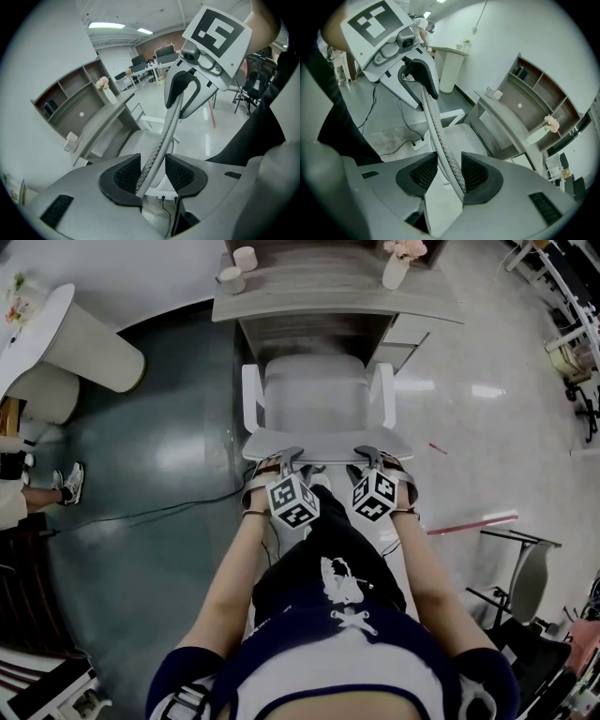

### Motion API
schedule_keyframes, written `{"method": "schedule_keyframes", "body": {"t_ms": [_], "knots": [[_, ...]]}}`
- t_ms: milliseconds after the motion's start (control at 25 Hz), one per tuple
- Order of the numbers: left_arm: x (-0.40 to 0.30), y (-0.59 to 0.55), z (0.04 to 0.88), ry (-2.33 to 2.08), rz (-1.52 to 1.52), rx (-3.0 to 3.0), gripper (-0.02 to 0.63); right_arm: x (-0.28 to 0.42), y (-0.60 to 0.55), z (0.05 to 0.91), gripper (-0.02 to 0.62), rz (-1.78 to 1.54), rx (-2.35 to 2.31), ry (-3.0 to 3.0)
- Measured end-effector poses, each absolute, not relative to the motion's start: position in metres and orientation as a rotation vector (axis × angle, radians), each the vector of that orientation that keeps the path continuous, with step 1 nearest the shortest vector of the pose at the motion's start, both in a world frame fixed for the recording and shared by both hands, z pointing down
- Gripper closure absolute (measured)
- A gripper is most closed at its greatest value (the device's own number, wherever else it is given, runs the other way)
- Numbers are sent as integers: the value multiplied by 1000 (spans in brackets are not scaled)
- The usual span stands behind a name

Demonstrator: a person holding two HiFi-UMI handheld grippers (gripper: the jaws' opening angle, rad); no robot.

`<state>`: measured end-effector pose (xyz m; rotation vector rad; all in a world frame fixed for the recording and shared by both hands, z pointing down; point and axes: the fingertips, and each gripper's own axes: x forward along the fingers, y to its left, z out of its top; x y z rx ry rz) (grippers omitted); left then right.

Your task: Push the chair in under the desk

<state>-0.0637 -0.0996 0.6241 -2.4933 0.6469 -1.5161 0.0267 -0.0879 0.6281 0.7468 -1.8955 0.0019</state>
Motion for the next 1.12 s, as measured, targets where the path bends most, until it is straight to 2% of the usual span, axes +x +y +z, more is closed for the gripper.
{"method": "schedule_keyframes", "body": {"t_ms": [1120], "knots": [[-47, -184, 623, 653, -1546, -2526, 442, 42, -172, 626, 459, -111, 754, -1884]]}}
